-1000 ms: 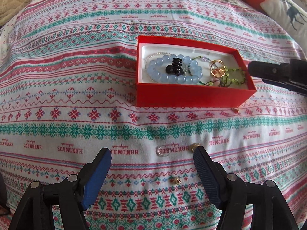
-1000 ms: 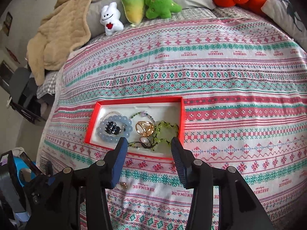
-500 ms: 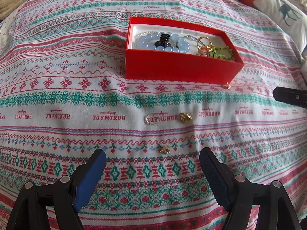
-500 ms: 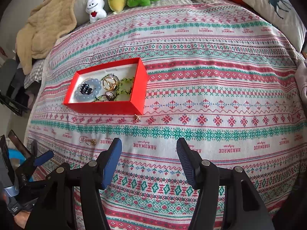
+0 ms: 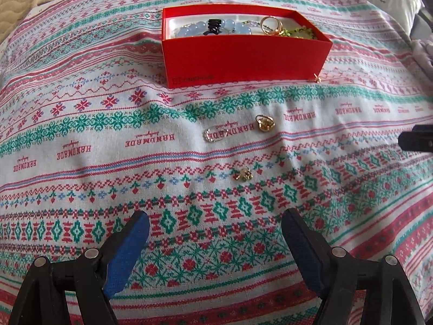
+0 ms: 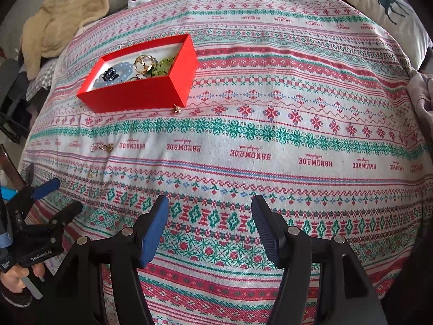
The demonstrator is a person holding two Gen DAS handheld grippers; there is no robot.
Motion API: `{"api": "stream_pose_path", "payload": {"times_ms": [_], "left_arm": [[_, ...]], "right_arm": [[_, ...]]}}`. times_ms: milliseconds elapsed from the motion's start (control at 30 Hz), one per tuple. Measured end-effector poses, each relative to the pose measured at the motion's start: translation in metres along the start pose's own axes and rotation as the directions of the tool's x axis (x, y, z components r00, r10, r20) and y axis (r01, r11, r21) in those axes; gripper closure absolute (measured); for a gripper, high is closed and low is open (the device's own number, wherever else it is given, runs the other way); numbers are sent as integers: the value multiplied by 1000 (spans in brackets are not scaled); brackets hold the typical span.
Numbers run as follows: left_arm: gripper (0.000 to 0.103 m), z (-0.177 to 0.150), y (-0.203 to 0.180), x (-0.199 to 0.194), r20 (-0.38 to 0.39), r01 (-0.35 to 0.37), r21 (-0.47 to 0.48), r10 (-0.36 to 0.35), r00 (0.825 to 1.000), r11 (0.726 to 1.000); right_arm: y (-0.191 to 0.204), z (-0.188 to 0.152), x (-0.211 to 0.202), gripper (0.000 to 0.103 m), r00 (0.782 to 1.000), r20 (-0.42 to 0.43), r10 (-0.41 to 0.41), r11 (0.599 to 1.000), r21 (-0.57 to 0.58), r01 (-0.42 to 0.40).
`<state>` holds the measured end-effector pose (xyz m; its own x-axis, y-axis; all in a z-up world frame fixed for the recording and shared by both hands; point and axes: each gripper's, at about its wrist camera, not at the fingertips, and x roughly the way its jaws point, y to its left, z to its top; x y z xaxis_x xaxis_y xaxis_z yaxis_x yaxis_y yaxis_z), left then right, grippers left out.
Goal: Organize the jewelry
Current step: 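Move both tools back toward the silver ring and gold earrings on the cover, then grasp the silver ring with the left tool while the right tool grasps a gold earring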
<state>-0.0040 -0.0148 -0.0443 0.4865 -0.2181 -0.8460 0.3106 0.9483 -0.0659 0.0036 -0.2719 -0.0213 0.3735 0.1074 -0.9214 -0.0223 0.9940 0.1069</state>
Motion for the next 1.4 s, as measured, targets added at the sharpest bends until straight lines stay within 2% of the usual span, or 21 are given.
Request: {"api": "stream_pose_path", "payload": {"times_ms": [167, 267, 333, 367, 467, 767, 1067, 1233, 1400], "left_arm": [[22, 15, 11, 6, 23, 36, -34, -35, 999, 999], [34, 24, 12, 12, 24, 64, -38, -63, 998, 997], [45, 28, 10, 16, 27, 110, -26, -109, 994, 994], [47, 29, 9, 19, 23, 118, -21, -118, 993, 993], [55, 32, 8, 28, 8, 103, -11, -103, 995, 995], [60, 45, -1, 47, 0, 90, 3, -90, 996, 996], [73, 48, -7, 55, 26, 57, -9, -57, 998, 998], [88, 46, -3, 54, 43, 42, -17, -41, 998, 999], [91, 45, -1, 50, 49, 35, -9, -34, 998, 999]], "right_arm": [[5, -5, 11, 37, 1000, -24, -19, 999, -27, 19], [11, -4, 14, 37, 1000, -20, -19, 999, -43, 18], [18, -3, 16, 37, 1000, -18, -16, 998, -61, 15], [21, -3, 17, 37, 1000, -15, -12, 997, -71, 11], [33, -4, 22, 37, 1000, -6, -12, 993, -115, 11], [66, -3, 30, 37, 999, 37, 5, 972, -236, 4], [89, 4, 44, 37, 996, 88, 26, 962, -274, 0], [95, 8, 49, 37, 991, 125, 40, 958, -286, -3], [104, 15, 53, 37, 987, 148, 65, 954, -299, -18]]}}
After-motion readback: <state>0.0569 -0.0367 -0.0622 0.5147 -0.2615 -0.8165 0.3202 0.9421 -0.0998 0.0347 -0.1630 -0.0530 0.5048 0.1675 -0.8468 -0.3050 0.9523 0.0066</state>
